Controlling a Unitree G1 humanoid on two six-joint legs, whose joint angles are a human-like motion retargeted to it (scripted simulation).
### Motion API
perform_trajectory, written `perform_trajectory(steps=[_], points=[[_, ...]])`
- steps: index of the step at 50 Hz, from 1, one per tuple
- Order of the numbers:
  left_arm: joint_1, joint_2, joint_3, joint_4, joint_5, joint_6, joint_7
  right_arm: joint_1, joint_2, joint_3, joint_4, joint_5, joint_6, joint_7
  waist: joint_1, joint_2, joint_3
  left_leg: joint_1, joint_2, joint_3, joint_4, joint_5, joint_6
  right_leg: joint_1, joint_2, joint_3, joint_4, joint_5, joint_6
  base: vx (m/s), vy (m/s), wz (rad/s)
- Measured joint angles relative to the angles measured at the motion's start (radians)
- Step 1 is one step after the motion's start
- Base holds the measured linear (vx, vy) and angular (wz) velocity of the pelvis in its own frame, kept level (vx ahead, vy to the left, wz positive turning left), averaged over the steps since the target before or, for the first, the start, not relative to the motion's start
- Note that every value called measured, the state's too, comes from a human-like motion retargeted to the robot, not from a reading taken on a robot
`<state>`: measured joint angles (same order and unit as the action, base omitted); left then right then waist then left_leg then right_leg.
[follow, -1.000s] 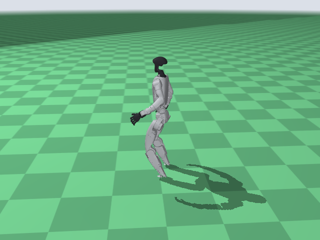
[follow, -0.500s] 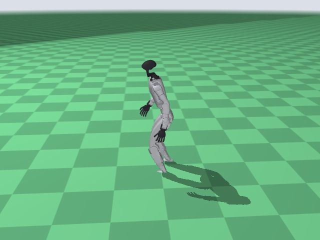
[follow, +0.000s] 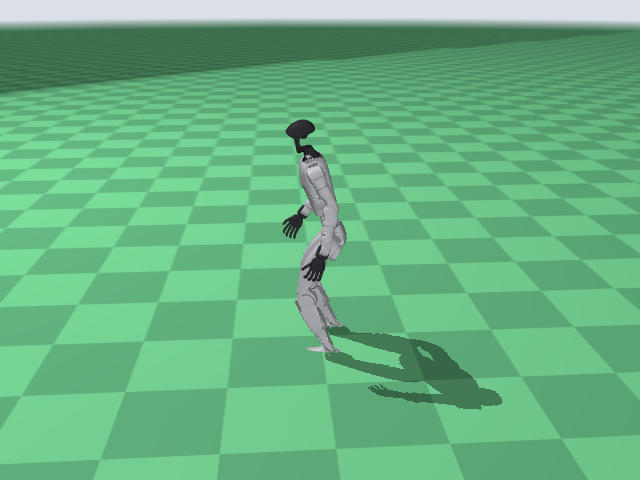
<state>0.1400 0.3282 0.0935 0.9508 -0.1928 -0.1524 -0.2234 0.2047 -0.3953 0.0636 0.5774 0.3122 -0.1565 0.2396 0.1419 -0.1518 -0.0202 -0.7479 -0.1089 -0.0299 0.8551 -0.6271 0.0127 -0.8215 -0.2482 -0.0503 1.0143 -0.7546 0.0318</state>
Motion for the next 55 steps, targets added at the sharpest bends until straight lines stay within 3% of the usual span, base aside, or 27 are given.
perform_trajectory(steps=[7,18,25,29,35,40,50,55], points=[[0.036,-0.007,-0.006,-0.051,-0.027,-0.014,-0.003,0.041,-0.034,-0.018,-0.072,0.027,-0.002,0.0,0.003,0.089,-0.011,-0.02,0.115,0.028,0.149,-0.079,0.008,0.077,0.105,-0.01,-0.053,0.004,-0.013,0.06,-0.03,-0.41],[0.003,-0.054,-0.072,0.113,0.036,0.015,-0.008,-0.005,0.007,0.016,0.217,-0.077,0.022,-0.057,-0.055,0.18,-0.096,0.029,0.138,0.022,0.117,-0.128,0.03,0.16,0.152,0.026,-0.106,0.01,-0.006,0.09,0.08,-0.21],[-0.015,-0.041,-0.069,0.169,0.024,0.037,-0.06,-0.031,0.015,-0.016,0.376,-0.077,0.038,-0.04,-0.092,0.213,-0.125,0.082,0.129,0.055,0.087,-0.156,0.056,0.182,0.151,0.061,-0.094,0.058,0.031,0.07,0.15,-0.02],[-0.009,0.038,-0.02,0.119,-0.012,0.028,-0.059,-0.012,-0.015,-0.059,0.357,-0.06,0.027,-0.037,-0.117,0.196,-0.126,0.11,0.093,0.067,0.033,-0.14,0.062,0.167,0.141,0.085,-0.056,0.051,0.057,0.03,0.1,0.26],[-0.007,0.152,0.06,0.069,-0.041,0.006,-0.003,0.025,-0.062,-0.092,0.306,-0.059,0.01,-0.056,-0.114,0.131,-0.122,0.141,0.05,0.083,0.015,-0.128,0.061,0.189,0.09,0.052,0.026,0.009,0.056,0.0,0.01,0.03],[-0.038,0.187,0.08,0.096,-0.044,0.008,0.022,0.009,-0.075,-0.065,0.281,-0.088,0.016,-0.045,-0.08,0.063,-0.118,0.185,0.031,0.093,-0.041,-0.106,0.063,0.258,0.076,0.028,-0.042,-0.017,0.04,-0.03,-0.08,0.01],[-0.045,0.013,-0.064,0.172,0.01,0.033,-0.046,-0.056,0.001,0.089,0.209,-0.167,0.025,0.004,-0.026,0.021,-0.084,0.08,0.09,0.105,0.064,-0.048,0.021,0.228,0.091,-0.039,-0.058,-0.025,-0.013,-0.11,-0.1,0.15],[-0.032,-0.056,-0.15,0.179,0.035,0.049,-0.132,-0.097,0.03,0.167,0.227,-0.199,0.049,0.042,0.011,0.021,-0.088,0.011,0.143,0.168,0.185,-0.083,0.043,0.185,0.105,-0.069,-0.069,-0.005,-0.018,-0.12,-0.02,0.22]])
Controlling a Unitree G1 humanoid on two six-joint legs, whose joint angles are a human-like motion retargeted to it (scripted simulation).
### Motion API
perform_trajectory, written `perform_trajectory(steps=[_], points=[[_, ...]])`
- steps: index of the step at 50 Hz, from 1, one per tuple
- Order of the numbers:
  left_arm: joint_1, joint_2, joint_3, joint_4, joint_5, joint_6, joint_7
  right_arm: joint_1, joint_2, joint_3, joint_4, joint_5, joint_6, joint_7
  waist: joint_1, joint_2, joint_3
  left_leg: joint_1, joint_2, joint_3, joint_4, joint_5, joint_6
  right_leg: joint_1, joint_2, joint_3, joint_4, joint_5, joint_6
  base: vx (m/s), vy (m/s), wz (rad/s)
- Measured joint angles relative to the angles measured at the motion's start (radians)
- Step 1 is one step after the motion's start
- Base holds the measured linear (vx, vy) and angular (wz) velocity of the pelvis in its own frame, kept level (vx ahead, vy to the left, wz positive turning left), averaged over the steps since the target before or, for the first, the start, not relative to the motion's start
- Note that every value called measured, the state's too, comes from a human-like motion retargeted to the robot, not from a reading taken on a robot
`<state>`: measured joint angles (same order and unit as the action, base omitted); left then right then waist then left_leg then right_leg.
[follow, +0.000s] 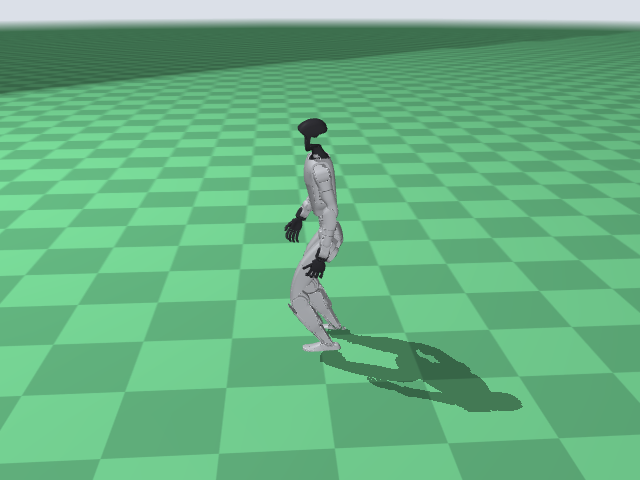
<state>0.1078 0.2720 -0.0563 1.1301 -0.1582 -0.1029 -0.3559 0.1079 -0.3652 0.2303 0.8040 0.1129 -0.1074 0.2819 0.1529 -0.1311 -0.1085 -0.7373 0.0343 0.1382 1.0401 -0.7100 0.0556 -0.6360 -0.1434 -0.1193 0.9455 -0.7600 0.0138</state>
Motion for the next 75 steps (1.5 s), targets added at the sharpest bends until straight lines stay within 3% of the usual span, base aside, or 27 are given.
perform_trajectory(steps=[6,10,14,17,21,25,27,32,36,40,42,46,48,51,54,57,60,62,65,70,75], points=[[0.016,-0.032,-0.046,0.016,-0.012,0.029,-0.041,-0.087,0.003,0.067,0.022,-0.018,0.022,-0.001,0.042,0.024,-0.003,0.018,-0.023,0.005,0.057,-0.052,0.017,-0.057,0.039,0.013,0.031,0.011,0.001,-0.1,0.06,-0.22],[0.021,-0.046,-0.062,0.047,-0.023,0.046,-0.033,-0.152,-0.015,0.089,-0.049,0.004,0.011,-0.038,-0.03,-0.005,-0.006,0.045,-0.101,0.053,-0.046,-0.115,0.089,-0.15,-0.038,0.046,0.169,-0.011,0.024,-0.12,0.09,0.34],[-0.01,-0.017,-0.038,0.016,-0.091,0.041,-0.019,-0.165,-0.017,0.082,-0.235,0.115,-0.032,-0.079,-0.107,-0.02,-0.005,0.08,-0.14,0.082,-0.149,-0.092,0.113,-0.233,-0.078,0.076,0.243,0.069,0.051,-0.04,0.03,0.16],[-0.038,0.047,-0.002,-0.143,-0.193,0.0,0.037,-0.112,-0.021,0.064,-0.39,0.236,-0.067,-0.101,-0.13,-0.002,-0.004,0.1,-0.135,0.063,-0.215,-0.057,0.092,-0.228,-0.019,0.103,0.204,0.07,0.058,0.01,-0.02,0.03],[-0.082,0.165,0.091,-0.526,-0.359,-0.113,0.17,-0.003,-0.045,0.044,-0.511,0.355,-0.102,-0.127,-0.136,0.009,0.001,0.094,-0.124,0.01,-0.224,-0.024,0.062,-0.18,0.057,0.133,0.171,0.104,0.076,0.02,-0.1,0.3],[-0.135,0.246,0.169,-0.825,-0.446,-0.22,0.282,0.074,-0.073,0.038,-0.548,0.377,-0.116,-0.152,-0.124,-0.003,0.011,0.08,-0.121,-0.025,-0.12,-0.048,0.06,-0.13,0.081,0.158,0.231,0.076,0.08,-0.02,-0.15,0.36],[-0.121,0.233,0.166,-0.868,-0.451,-0.216,0.317,0.08,-0.072,0.04,-0.56,0.361,-0.114,-0.173,-0.105,-0.01,0.041,0.117,-0.122,-0.035,-0.099,-0.065,0.069,-0.067,0.079,0.161,0.232,0.049,0.075,0.0,-0.15,0.19],[0.014,0.062,0.066,-0.648,-0.448,-0.128,0.242,-0.001,-0.043,0.027,-0.595,0.305,-0.13,-0.218,-0.036,-0.019,0.072,0.127,-0.098,-0.058,0.018,-0.055,0.081,0.061,0.106,0.161,0.136,-0.027,0.026,-0.02,-0.17,0.08],[0.155,-0.052,0.011,-0.543,-0.438,-0.085,0.161,-0.151,-0.049,-0.029,-0.736,0.266,-0.179,-0.304,0.028,0.003,0.104,0.012,-0.013,-0.072,0.35,0.074,0.073,0.117,0.18,0.142,0.118,-0.034,-0.02,-0.05,-0.16,0.11],[0.225,-0.064,0.005,-0.76,-0.446,-0.131,0.165,-0.271,-0.085,-0.07,-0.916,0.276,-0.227,-0.375,0.066,0.05,0.122,-0.121,0.071,-0.11,0.65,0.15,0.096,0.125,0.253,0.112,0.061,-0.007,-0.063,-0.02,-0.13,0.2],[0.152,-0.007,0.017,-0.953,-0.434,-0.176,0.193,-0.226,-0.084,-0.054,-0.935,0.316,-0.235,-0.353,0.061,0.067,0.117,-0.103,0.092,-0.1,0.625,0.158,0.078,0.126,0.259,0.09,0.036,0.029,-0.06,0.02,-0.04,0.37],[-0.203,0.196,0.097,-1.346,-0.391,-0.318,0.352,0.035,-0.073,0.026,-0.819,0.408,-0.2,-0.255,-0.028,0.082,0.097,0.087,0.043,-0.046,0.249,0.129,0.008,0.095,0.21,0.059,0.114,0.149,0.026,0.03,0.04,0.95],[-0.4,0.312,0.127,-1.479,-0.338,-0.381,0.479,0.164,-0.084,0.044,-0.756,0.459,-0.184,-0.227,-0.117,0.065,0.091,0.188,-0.028,-0.016,0.039,0.126,-0.01,0.032,0.135,0.065,0.259,0.214,0.091,0.03,0.07,1.73],[-0.545,0.421,0.142,-1.603,-0.27,-0.41,0.595,0.345,-0.061,-0.012,-0.75,0.587,-0.192,-0.227,-0.219,0.026,0.086,0.291,-0.132,-0.002,-0.186,0.143,-0.005,-0.061,0.008,0.083,0.493,0.195,0.124,0.04,0.05,1.5],[-0.375,0.368,0.147,-1.643,-0.285,-0.401,0.576,0.42,0.012,-0.07,-0.825,0.64,-0.213,-0.275,-0.227,-0.013,0.082,0.303,-0.203,-0.032,-0.258,0.213,-0.028,-0.067,-0.037,0.09,0.542,0.201,0.133,0.04,-0.01,0.87],[-0.047,0.243,0.094,-1.488,-0.281,-0.323,0.466,0.293,0.061,-0.106,-0.938,0.559,-0.25,-0.346,-0.161,-0.044,0.099,0.213,-0.213,-0.047,-0.077,0.24,-0.054,0.024,-0.012,0.082,0.418,0.179,0.11,0.01,-0.03,0.58],[0.224,0.189,-0.003,-1.184,-0.183,-0.195,0.334,0.001,0.015,-0.185,-1.071,0.329,-0.294,-0.456,-0.059,-0.052,0.124,0.065,-0.101,0.015,0.304,0.207,-0.001,0.108,0.038,0.081,0.285,0.003,0.014,0.0,0.0,0.26],[0.327,0.19,-0.022,-1.032,-0.085,-0.158,0.268,-0.245,-0.059,-0.215,-1.154,0.173,-0.281,-0.539,0.021,-0.024,0.137,-0.035,0.011,0.009,0.506,0.182,0.023,0.123,0.119,0.087,0.221,-0.079,-0.046,0.03,0.04,-0.59],[0.468,0.221,-0.011,-0.964,-0.034,-0.15,0.208,-0.462,-0.127,-0.2,-1.277,0.142,-0.264,-0.539,0.086,-0.019,0.124,-0.113,0.13,0.028,0.598,0.17,0.038,0.114,0.176,0.101,0.144,-0.08,-0.064,0.08,0.09,-0.25],[0.411,0.274,-0.012,-1.063,-0.084,-0.16,0.174,-0.318,-0.064,-0.099,-1.319,0.232,-0.224,-0.369,0.013,-0.042,0.083,0.057,0.091,0.155,0.294,0.162,0.001,0.159,0.09,0.084,0.119,0.019,0.016,0.13,0.17,0.87],[0.066,0.277,0.069,-1.331,-0.116,-0.252,0.243,0.017,0.004,-0.051,-1.062,0.187,-0.16,-0.225,-0.136,-0.014,0.093,0.232,-0.052,0.197,0.094,-0.01,0.06,0.08,-0.113,0.042,0.503,0.094,0.038,0.06,0.17,1.08]])
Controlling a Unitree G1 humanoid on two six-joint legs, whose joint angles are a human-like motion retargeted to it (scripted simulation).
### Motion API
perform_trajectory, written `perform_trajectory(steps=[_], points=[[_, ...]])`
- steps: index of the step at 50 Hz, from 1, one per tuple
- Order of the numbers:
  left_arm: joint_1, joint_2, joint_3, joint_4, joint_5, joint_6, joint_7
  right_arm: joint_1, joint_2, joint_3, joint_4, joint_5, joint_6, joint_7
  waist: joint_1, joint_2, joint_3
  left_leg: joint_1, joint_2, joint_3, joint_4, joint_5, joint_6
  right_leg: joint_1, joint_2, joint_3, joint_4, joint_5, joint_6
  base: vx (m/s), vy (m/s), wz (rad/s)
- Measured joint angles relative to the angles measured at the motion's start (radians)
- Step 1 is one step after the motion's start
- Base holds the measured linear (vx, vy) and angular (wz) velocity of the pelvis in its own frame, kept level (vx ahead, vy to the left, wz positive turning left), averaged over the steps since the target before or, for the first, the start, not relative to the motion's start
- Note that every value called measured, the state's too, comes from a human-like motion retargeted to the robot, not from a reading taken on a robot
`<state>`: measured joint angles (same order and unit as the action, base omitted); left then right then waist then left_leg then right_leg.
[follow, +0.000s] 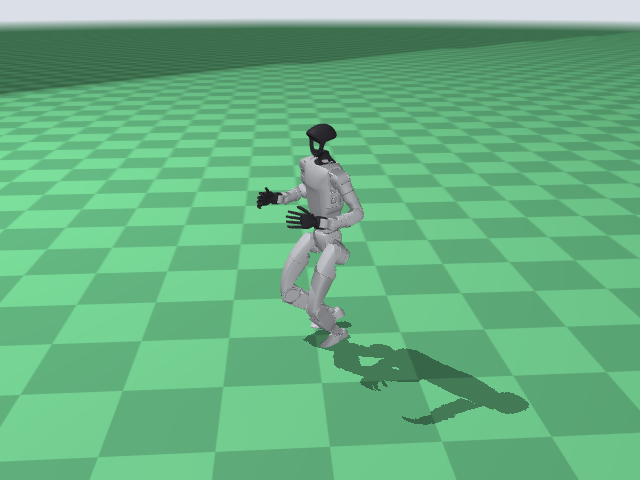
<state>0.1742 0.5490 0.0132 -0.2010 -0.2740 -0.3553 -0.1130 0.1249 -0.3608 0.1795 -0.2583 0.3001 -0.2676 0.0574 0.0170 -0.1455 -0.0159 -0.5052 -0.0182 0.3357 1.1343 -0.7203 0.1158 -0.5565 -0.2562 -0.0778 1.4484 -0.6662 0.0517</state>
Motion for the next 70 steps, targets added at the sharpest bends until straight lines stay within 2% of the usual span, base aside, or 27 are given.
perform_trajectory(steps=[3,5,7,8,10,12,15,18,20,22,25,28,31,35,38,40,45,48,50,52,55,57,59,63,65,67,70], points=[[-0.296,0.071,0.11,-0.186,0.064,-0.064,0.179,0.182,0.032,-0.035,0.157,0.044,0.003,0.032,-0.099,0.003,0.045,0.072,-0.076,-0.021,-0.069,-0.054,0.036,-0.113,-0.029,0.081,0.278,0.057,0.017,0.05,0.12,1.07],[-0.438,0.111,0.135,-0.269,0.084,-0.086,0.263,0.287,0.035,-0.06,0.173,0.111,-0.01,0.04,-0.146,0.018,0.046,0.117,-0.107,-0.051,-0.168,0.012,0.003,-0.183,-0.009,0.103,0.348,0.078,0.013,0.09,0.04,0.67],[-0.476,0.102,0.12,-0.311,0.065,-0.105,0.268,0.361,0.032,-0.072,0.136,0.191,-0.007,0.065,-0.178,0.026,0.019,0.153,-0.145,-0.118,-0.295,0.184,-0.084,-0.212,0.019,0.091,0.278,0.108,0.011,0.12,-0.05,0.71],[-0.465,0.083,0.105,-0.32,0.049,-0.112,0.248,0.381,0.03,-0.072,0.111,0.227,0.001,0.084,-0.194,0.021,0.0,0.171,-0.156,-0.128,-0.36,0.307,-0.13,-0.212,0.022,0.082,0.209,0.135,0.018,0.12,-0.08,1.03],[-0.403,0.035,0.059,-0.311,0.017,-0.115,0.181,0.382,0.032,-0.062,0.061,0.276,0.02,0.124,-0.211,-0.006,-0.034,0.177,-0.168,-0.126,-0.428,0.517,-0.19,-0.184,0.025,0.06,0.044,0.204,0.043,0.09,-0.09,1.22],[-0.307,-0.01,-0.007,-0.257,-0.018,-0.091,0.1,0.33,0.034,-0.046,0.007,0.293,0.023,0.14,-0.191,-0.03,-0.048,0.136,-0.152,-0.119,-0.355,0.561,-0.209,-0.13,0.048,0.032,-0.108,0.255,0.062,0.03,-0.07,1.02],[-0.141,-0.057,-0.114,-0.108,-0.04,-0.008,-0.018,0.176,0.023,-0.055,-0.081,0.24,-0.002,0.087,-0.109,-0.049,-0.047,0.063,-0.059,-0.091,-0.075,0.471,-0.162,-0.034,0.109,-0.013,-0.265,0.237,0.057,0.0,-0.05,0.66],[-0.002,-0.06,-0.175,0.033,0.007,0.064,-0.08,-0.045,-0.021,-0.137,-0.15,0.114,-0.047,-0.05,-0.009,-0.049,-0.038,0.002,0.071,-0.096,0.248,0.346,-0.075,0.023,0.183,-0.015,-0.309,0.077,-0.02,0.01,-0.03,0.2],[0.07,-0.05,-0.178,0.094,0.063,0.085,-0.085,-0.21,-0.062,-0.198,-0.173,0.025,-0.066,-0.157,0.057,-0.04,-0.021,-0.041,0.141,-0.13,0.429,0.275,-0.029,0.041,0.231,-0.006,-0.302,-0.064,-0.09,0.0,0.0,0.0],[0.132,-0.042,-0.159,0.123,0.123,0.088,-0.064,-0.37,-0.1,-0.234,-0.181,-0.04,-0.072,-0.245,0.111,-0.027,0.005,-0.085,0.192,-0.17,0.552,0.226,0.004,0.041,0.259,-0.006,-0.275,-0.159,-0.141,0.04,-0.01,-0.19],[0.198,-0.033,-0.107,0.126,0.18,0.084,-0.033,-0.56,-0.122,-0.23,-0.182,-0.066,-0.074,-0.312,0.182,0.0,0.033,-0.161,0.261,-0.205,0.626,0.185,0.03,0.027,0.295,-0.015,-0.262,-0.206,-0.173,0.07,0.03,-0.07],[0.22,-0.014,-0.052,0.099,0.175,0.082,-0.024,-0.603,-0.098,-0.18,-0.203,-0.004,-0.073,-0.272,0.207,-0.014,0.042,-0.19,0.244,-0.169,0.511,0.171,0.023,0.052,0.277,-0.012,-0.303,-0.175,-0.135,0.16,0.08,0.52],[0.199,0.008,-0.011,0.055,0.154,0.068,-0.002,-0.513,-0.05,-0.111,-0.219,0.093,-0.068,-0.178,0.198,-0.045,0.035,-0.165,0.172,-0.1,0.269,0.189,-0.015,0.094,0.24,0.024,-0.376,-0.091,-0.062,0.22,0.13,0.89],[0.103,0.017,0.026,-0.03,0.132,0.029,0.072,-0.285,0.006,-0.028,-0.179,0.196,-0.061,-0.045,0.136,-0.071,-0.003,-0.097,0.046,-0.026,-0.112,0.314,-0.103,0.128,0.151,0.022,-0.421,0.081,0.037,0.22,0.12,1.02],[-0.004,0.016,0.072,-0.136,0.109,-0.014,0.163,-0.109,0.013,-0.009,-0.111,0.215,-0.033,0.023,0.042,-0.086,-0.004,-0.023,-0.071,-0.015,-0.27,0.406,-0.131,0.131,0.072,0.036,-0.292,0.106,0.076,0.17,0.08,1.26],[-0.071,0.023,0.109,-0.215,0.108,-0.048,0.211,0.0,0.012,-0.007,-0.069,0.206,-0.012,0.048,-0.012,-0.085,0.004,-0.009,-0.103,-0.022,-0.224,0.365,-0.114,0.117,0.045,0.053,-0.137,0.079,0.082,0.11,0.04,1.03],[-0.241,0.109,0.174,-0.375,0.215,-0.062,0.344,0.178,0.006,-0.07,-0.03,0.13,0.013,0.093,-0.126,-0.086,0.066,0.021,-0.136,-0.061,-0.067,0.098,-0.011,0.047,0.054,0.117,0.232,0.034,0.116,0.1,-0.05,1.15],[-0.275,0.114,0.137,-0.395,0.228,-0.046,0.345,0.201,0.026,-0.108,-0.055,0.111,0.023,0.099,-0.134,-0.079,0.093,0.053,-0.145,-0.111,-0.095,0.111,-0.028,0.036,0.101,0.148,0.24,0.021,0.091,0.04,-0.15,1.37],[-0.245,0.088,0.099,-0.404,0.215,-0.045,0.299,0.189,0.031,-0.122,-0.094,0.111,0.033,0.108,-0.141,-0.083,0.092,0.075,-0.163,-0.145,-0.163,0.204,-0.073,0.057,0.126,0.168,0.166,0.023,0.079,0.0,-0.19,2.19],[-0.198,0.067,0.057,-0.391,0.205,-0.04,0.239,0.148,0.033,-0.127,-0.134,0.109,0.039,0.113,-0.146,-0.099,0.083,0.082,-0.155,-0.133,-0.228,0.358,-0.109,0.087,0.141,0.187,0.052,0.047,0.075,-0.05,-0.19,2.99],[-0.121,0.045,-0.016,-0.351,0.208,-0.028,0.165,0.045,0.021,-0.117,-0.185,0.086,0.027,0.088,-0.125,-0.115,0.081,0.044,-0.14,-0.11,-0.218,0.492,-0.125,0.12,0.175,0.22,-0.106,0.1,0.07,-0.11,-0.15,3.38],[-0.066,0.046,-0.064,-0.308,0.205,-0.005,0.143,-0.051,-0.008,-0.115,-0.218,0.049,0.008,0.038,-0.093,-0.11,0.091,0.011,-0.105,-0.086,-0.087,0.464,-0.098,0.132,0.211,0.239,-0.166,0.096,0.052,-0.14,-0.1,3.38],[-0.015,0.056,-0.094,-0.258,0.207,0.018,0.137,-0.169,-0.051,-0.12,-0.242,0.001,-0.009,-0.033,-0.059,-0.099,0.103,-0.012,-0.048,-0.06,0.088,0.399,-0.046,0.138,0.254,0.261,-0.197,0.05,0.024,-0.14,-0.08,3.04],[0.065,0.086,-0.113,-0.182,0.238,0.042,0.145,-0.408,-0.136,-0.134,-0.251,-0.089,-0.021,-0.172,-0.003,-0.068,0.128,-0.042,0.059,-0.05,0.393,0.286,0.028,0.128,0.331,0.284,-0.177,-0.153,-0.06,-0.13,-0.06,2.13],[0.058,0.101,-0.107,-0.169,0.264,0.042,0.158,-0.53,-0.149,-0.123,-0.217,-0.122,-0.014,-0.234,0.019,-0.031,0.145,-0.062,0.136,-0.062,0.48,0.249,0.034,0.106,0.376,0.252,-0.182,-0.206,-0.104,-0.13,-0.06,1.47],[0.014,0.107,-0.102,-0.179,0.278,0.039,0.159,-0.572,-0.125,-0.098,-0.177,-0.129,-0.008,-0.238,0.03,0.001,0.155,-0.061,0.193,-0.057,0.487,0.222,0.029,0.095,0.389,0.201,-0.194,-0.206,-0.12,-0.08,-0.05,1.42],[-0.093,0.117,-0.1,-0.229,0.251,0.031,0.157,-0.517,-0.056,-0.058,-0.114,-0.112,0.001,-0.175,0.015,0.003,0.176,-0.007,0.187,-0.023,0.39,0.198,0.012,0.131,0.337,0.139,-0.225,-0.194,-0.109,0.0,-0.01,1.81]])
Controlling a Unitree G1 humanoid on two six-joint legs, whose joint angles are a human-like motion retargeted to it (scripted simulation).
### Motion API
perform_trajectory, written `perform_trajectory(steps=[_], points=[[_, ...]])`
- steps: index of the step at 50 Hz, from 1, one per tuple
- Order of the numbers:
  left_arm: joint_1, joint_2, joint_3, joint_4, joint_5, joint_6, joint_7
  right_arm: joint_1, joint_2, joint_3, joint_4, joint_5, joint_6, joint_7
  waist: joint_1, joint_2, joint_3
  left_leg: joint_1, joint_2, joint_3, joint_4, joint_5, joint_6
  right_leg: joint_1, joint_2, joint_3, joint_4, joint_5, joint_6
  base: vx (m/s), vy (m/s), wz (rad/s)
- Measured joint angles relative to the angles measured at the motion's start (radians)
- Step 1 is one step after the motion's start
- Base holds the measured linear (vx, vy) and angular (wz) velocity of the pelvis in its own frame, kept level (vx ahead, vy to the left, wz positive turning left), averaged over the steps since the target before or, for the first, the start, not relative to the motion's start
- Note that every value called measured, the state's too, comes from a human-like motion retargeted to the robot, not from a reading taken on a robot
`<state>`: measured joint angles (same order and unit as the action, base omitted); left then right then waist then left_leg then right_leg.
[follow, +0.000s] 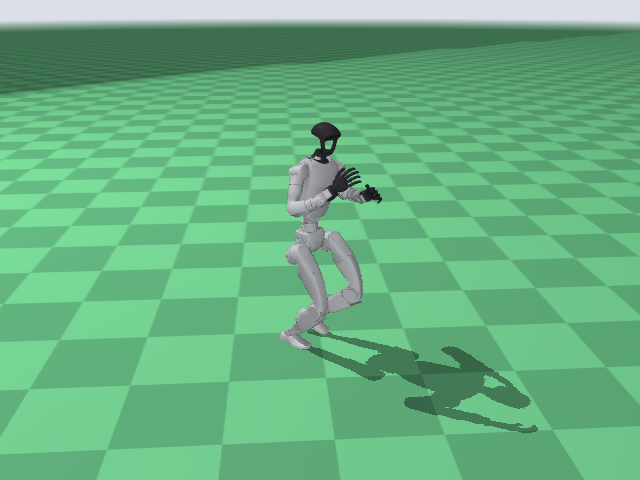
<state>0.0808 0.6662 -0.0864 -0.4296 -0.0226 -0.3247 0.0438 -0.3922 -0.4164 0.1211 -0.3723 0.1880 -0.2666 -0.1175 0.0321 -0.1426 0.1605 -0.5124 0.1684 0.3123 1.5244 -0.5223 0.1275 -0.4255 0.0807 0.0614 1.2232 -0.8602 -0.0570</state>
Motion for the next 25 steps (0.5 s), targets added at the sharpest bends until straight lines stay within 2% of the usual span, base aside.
perform_trajectory(steps=[6,12,19,25], points=[[-0.142,-0.004,0.042,-0.132,-0.094,-0.05,0.076,0.213,0.09,0.032,0.05,0.068,0.009,0.118,-0.02,-0.047,0.032,0.099,-0.091,0.037,-0.194,0.028,-0.047,0.109,-0.092,-0.015,-0.075,0.065,0.06,0.0,0.05,1.52],[-0.062,-0.024,0.09,-0.176,-0.157,-0.071,0.137,0.182,0.023,0.026,-0.047,0.092,-0.003,0.098,0.013,-0.059,0.068,0.109,-0.11,-0.005,-0.178,0.05,-0.076,0.151,-0.102,0.016,-0.108,0.14,0.114,-0.06,0.12,0.42],[0.056,-0.031,0.153,-0.148,-0.202,-0.065,0.143,-0.032,-0.086,0.036,-0.119,0.04,-0.003,0.024,0.053,-0.04,0.082,0.162,-0.112,-0.061,-0.232,-0.065,-0.062,0.152,-0.11,0.048,-0.142,0.112,0.115,-0.07,0.13,-0.07],[0.026,-0.087,0.205,-0.141,-0.272,-0.083,0.138,-0.047,-0.086,0.051,-0.064,0.008,-0.003,0.028,0.042,-0.036,0.089,0.241,-0.196,-0.049,-0.439,-0.182,-0.032,0.135,-0.166,0.081,-0.153,0.089,0.141,-0.06,0.16,0.01]])
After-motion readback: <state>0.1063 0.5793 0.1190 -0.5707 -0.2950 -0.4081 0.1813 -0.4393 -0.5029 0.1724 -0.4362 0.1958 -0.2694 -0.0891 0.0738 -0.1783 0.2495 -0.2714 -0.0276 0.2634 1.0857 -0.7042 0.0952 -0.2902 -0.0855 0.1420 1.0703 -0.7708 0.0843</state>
